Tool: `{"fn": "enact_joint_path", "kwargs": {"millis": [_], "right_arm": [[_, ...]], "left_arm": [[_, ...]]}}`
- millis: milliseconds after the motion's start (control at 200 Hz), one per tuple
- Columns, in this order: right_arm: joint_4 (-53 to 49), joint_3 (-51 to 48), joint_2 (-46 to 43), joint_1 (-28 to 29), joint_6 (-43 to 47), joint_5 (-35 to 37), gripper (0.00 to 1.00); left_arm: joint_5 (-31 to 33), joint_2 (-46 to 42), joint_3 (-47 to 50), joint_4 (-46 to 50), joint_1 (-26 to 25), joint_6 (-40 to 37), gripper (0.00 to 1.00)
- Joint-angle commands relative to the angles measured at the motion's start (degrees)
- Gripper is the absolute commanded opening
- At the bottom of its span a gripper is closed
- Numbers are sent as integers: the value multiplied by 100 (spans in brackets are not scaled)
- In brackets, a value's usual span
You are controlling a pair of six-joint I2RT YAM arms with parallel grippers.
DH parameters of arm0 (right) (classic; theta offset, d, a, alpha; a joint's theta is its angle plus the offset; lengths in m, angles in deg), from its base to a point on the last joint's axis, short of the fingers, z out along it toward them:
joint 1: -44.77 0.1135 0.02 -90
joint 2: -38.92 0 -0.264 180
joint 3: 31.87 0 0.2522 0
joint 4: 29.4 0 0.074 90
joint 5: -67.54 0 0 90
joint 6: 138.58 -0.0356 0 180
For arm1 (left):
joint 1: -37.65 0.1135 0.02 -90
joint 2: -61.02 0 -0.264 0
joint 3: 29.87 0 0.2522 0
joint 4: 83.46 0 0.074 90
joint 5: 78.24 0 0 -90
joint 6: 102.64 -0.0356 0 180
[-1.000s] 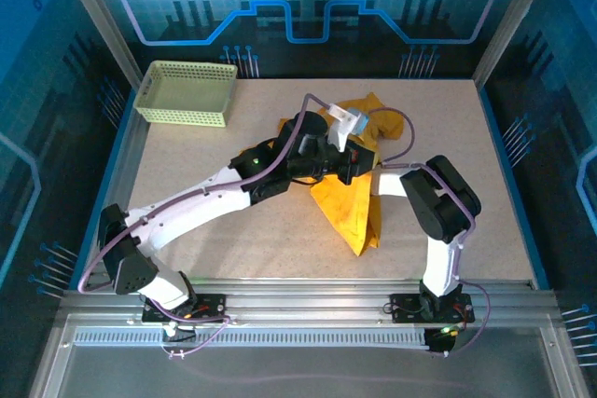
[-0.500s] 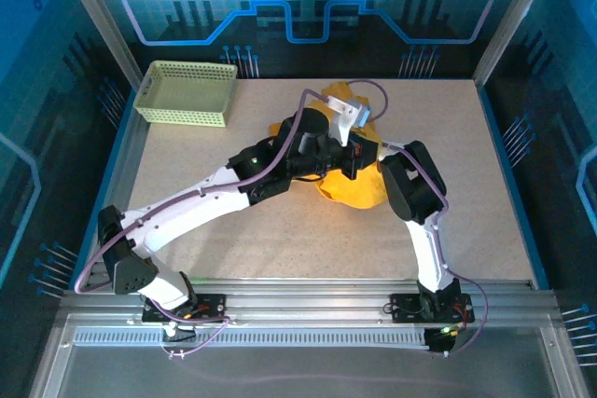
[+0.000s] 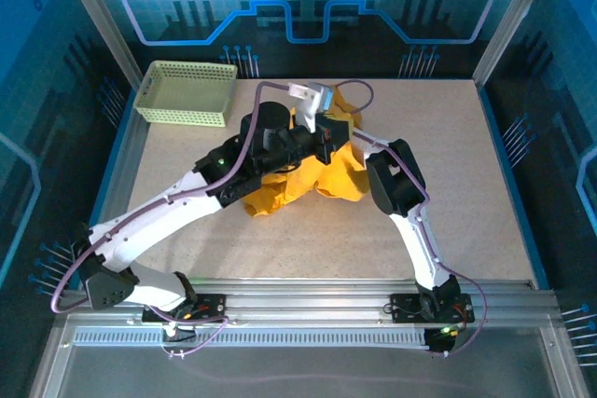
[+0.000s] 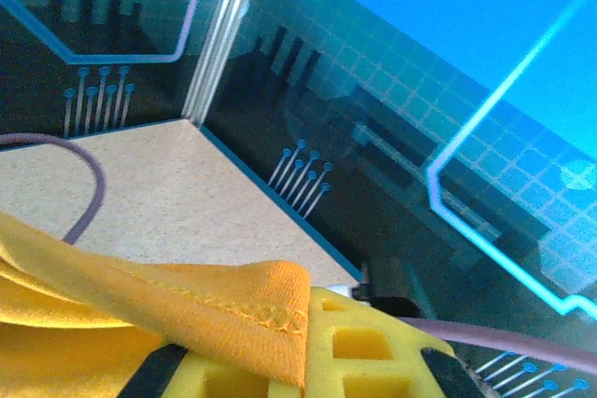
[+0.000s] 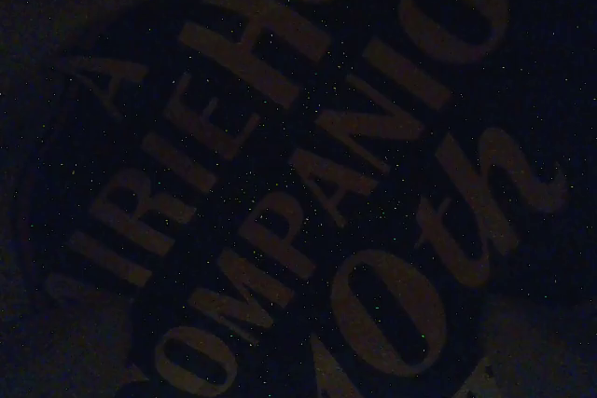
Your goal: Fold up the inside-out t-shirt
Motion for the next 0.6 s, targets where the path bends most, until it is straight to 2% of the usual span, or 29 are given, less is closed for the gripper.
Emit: {"fn": "enact_joint_path", "kwargs": {"millis": [0,60,215,295,370,420,595], "right_arm": [[-552,-51,293,32,-50,-68,84],[-442,-164,243,32,-40,-82,73],[-84,-636,-67,-3,-44,-64,31],[377,-1136,-490,-12,-11,-67,16],[840,-1573,-889,-30,72,-147,10],[1100,-1884,-1142,-40,115,-183,0],[2292,-3077,-2313,-34,391,-639,0]], "left_arm": [[177,-331,264,-392,165,206,0],[228,-410,399,-401,308,276,0],[341,-510,568,-262,763,434,0],[451,-508,613,-124,992,413,0],[504,-451,627,29,1250,418,0],[523,-395,640,132,1430,434,0],[641,-41,784,415,2108,603,0]]}}
